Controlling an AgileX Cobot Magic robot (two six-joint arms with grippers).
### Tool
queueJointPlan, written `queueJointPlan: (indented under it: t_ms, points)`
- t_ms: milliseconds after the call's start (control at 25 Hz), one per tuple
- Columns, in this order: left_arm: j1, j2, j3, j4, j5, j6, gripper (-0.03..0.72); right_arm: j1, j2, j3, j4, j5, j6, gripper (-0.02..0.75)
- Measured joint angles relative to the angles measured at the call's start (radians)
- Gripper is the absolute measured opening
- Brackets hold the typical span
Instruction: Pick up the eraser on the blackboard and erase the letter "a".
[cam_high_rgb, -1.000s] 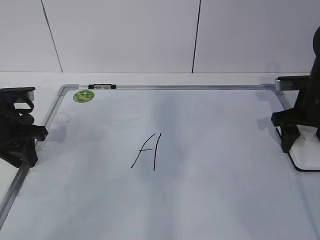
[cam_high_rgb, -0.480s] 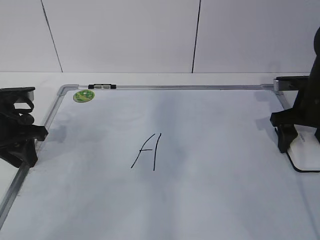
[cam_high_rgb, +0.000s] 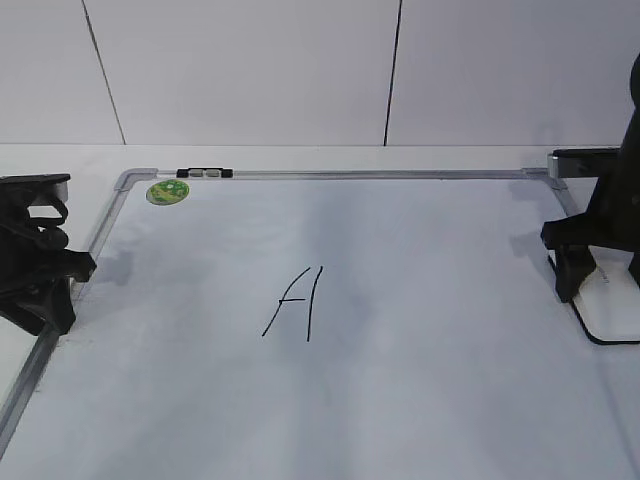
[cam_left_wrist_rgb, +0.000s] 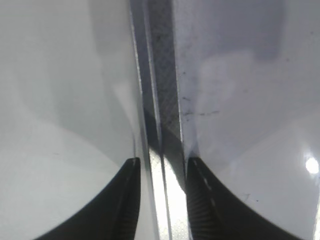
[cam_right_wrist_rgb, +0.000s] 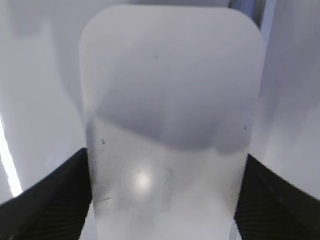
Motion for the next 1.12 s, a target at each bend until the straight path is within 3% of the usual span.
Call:
queueJointPlan:
  t_ms: [560,840,960,1120]
  points:
    - [0.000,0.000,0.000,0.000,0.000,0.000,0.239,0.000,-0.097,-0.051,-0.002,0.007,0.000,0.614]
    - [0.000,0.000,0.000,0.000,0.000,0.000,0.249,0.000,-0.209,-0.056,-0.002,-0.066,-0.001,0.614]
    - [0.000,0.000,0.000,0.007,-0.002,0.006,0.321,0.000,-0.256,-0.056,-0.002,-0.087,-0.002,0.614]
    - [0.000,-0.006,0.002,0.023,-0.006,0.019,0.538,0.000,-0.303,-0.056,-0.002,-0.101,-0.002,0.613]
